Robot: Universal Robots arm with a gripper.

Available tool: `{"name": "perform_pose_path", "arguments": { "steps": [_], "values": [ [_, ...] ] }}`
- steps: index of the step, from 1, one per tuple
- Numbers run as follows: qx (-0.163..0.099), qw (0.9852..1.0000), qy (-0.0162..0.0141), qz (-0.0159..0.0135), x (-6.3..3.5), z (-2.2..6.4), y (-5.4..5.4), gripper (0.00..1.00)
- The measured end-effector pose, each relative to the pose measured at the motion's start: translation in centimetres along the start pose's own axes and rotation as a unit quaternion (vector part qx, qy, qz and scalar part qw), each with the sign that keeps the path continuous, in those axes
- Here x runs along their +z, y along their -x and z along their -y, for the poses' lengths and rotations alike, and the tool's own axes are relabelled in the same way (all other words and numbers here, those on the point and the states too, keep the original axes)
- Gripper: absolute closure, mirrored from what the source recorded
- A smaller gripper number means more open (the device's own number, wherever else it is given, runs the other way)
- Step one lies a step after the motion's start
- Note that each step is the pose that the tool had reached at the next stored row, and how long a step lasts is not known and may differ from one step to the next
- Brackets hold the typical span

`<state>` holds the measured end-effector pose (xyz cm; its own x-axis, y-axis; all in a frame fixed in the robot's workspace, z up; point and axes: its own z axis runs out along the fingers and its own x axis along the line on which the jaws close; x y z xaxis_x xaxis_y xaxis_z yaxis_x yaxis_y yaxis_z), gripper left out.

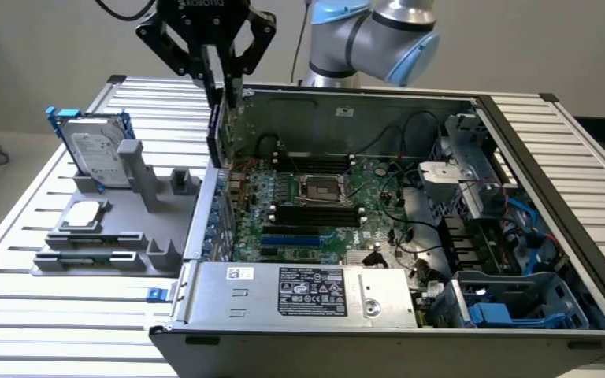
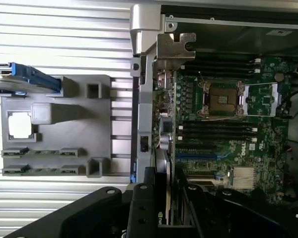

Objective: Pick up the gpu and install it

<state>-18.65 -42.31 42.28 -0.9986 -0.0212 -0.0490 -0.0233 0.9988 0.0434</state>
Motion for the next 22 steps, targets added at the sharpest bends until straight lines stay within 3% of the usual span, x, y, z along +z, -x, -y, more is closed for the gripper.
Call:
{"name": "perform_pose_path", "arguments": {
  "steps": [9, 22],
  "values": [
    [0.0, 1.0, 0.0005, 0.0, 0.38, 0.12, 4.1, 0.74],
    [0.0, 1.0, -0.0002, 0.0, 2.64, 0.24, 9.9, 0.74]
  ]
}}
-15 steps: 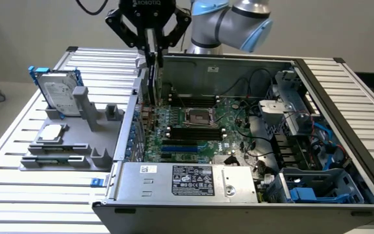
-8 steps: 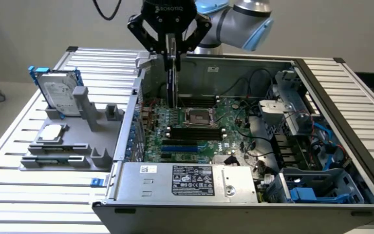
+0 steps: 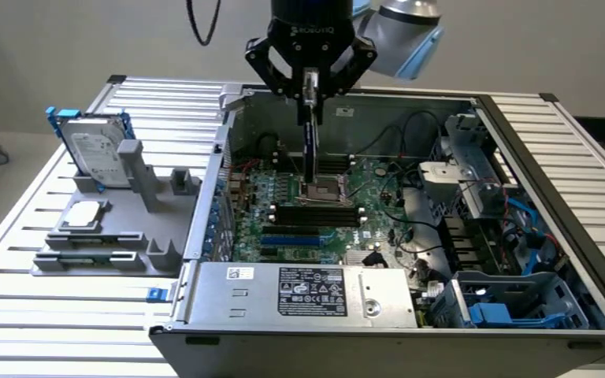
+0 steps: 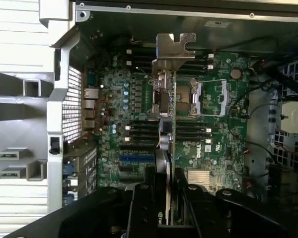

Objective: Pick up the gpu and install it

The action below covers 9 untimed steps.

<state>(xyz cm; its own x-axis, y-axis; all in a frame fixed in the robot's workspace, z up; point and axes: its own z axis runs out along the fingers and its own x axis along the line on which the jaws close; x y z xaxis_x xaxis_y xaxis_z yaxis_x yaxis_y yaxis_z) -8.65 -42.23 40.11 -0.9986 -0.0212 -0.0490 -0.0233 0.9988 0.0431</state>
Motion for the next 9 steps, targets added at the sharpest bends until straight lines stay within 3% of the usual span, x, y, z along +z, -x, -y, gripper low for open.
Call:
{"name": "perform_pose_path", "arguments": {
  "steps": [9],
  "values": [
    [0.0, 1.0, -0.0012, -0.0001, 1.77, -0.16, 3.7, 0.74]
  ]
}}
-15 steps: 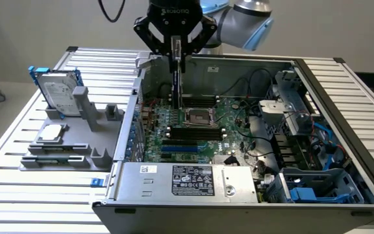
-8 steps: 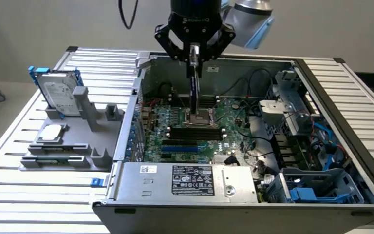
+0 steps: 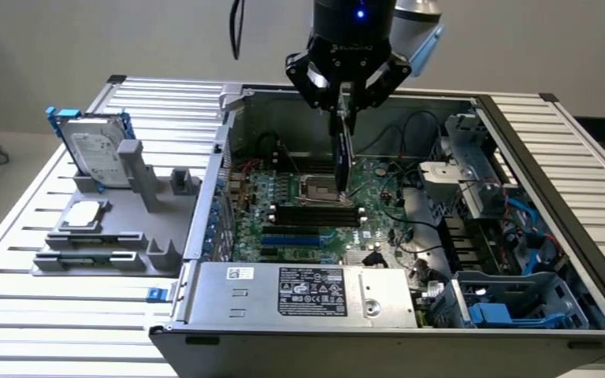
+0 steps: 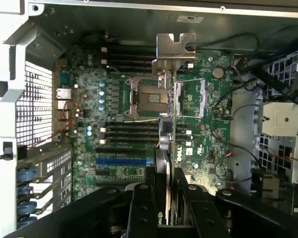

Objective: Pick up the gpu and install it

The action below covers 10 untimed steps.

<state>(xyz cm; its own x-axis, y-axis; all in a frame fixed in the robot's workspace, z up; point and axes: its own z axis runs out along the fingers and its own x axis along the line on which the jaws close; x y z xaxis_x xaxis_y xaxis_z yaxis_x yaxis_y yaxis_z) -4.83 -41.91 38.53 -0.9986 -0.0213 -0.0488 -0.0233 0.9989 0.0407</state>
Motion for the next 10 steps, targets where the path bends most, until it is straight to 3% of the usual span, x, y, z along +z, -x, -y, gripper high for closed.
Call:
{"name": "perform_pose_path", "arguments": {
  "steps": [10],
  "values": [
    [0.0, 1.0, 0.0001, -0.0007, 0.0, 0.0, 0.01, 0.74]
  ]
}}
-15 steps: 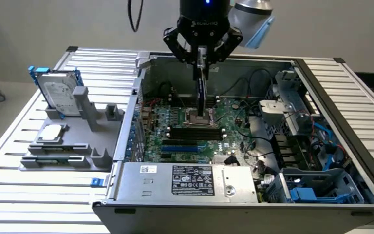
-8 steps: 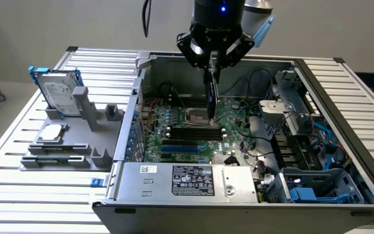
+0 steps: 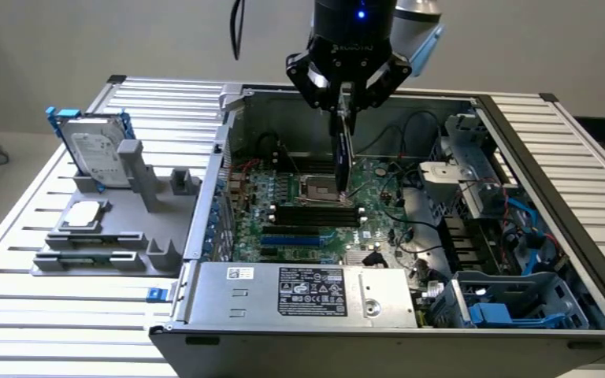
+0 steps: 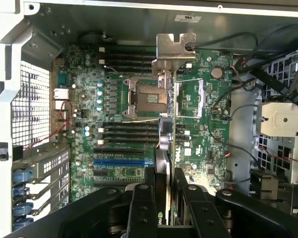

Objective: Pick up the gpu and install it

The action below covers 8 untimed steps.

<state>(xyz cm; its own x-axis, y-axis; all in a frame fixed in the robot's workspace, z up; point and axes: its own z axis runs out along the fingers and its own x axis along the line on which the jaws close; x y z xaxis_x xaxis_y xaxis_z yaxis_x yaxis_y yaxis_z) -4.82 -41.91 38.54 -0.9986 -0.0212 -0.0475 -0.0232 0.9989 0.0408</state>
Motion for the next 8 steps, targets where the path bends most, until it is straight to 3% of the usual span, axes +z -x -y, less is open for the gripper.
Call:
{"name": "perform_pose_path", "arguments": {
  "steps": [8],
  "values": [
    [0.0, 1.0, 0.0, 0.0, 0.0, 0.0, 0.0, 0.74]
  ]
}}
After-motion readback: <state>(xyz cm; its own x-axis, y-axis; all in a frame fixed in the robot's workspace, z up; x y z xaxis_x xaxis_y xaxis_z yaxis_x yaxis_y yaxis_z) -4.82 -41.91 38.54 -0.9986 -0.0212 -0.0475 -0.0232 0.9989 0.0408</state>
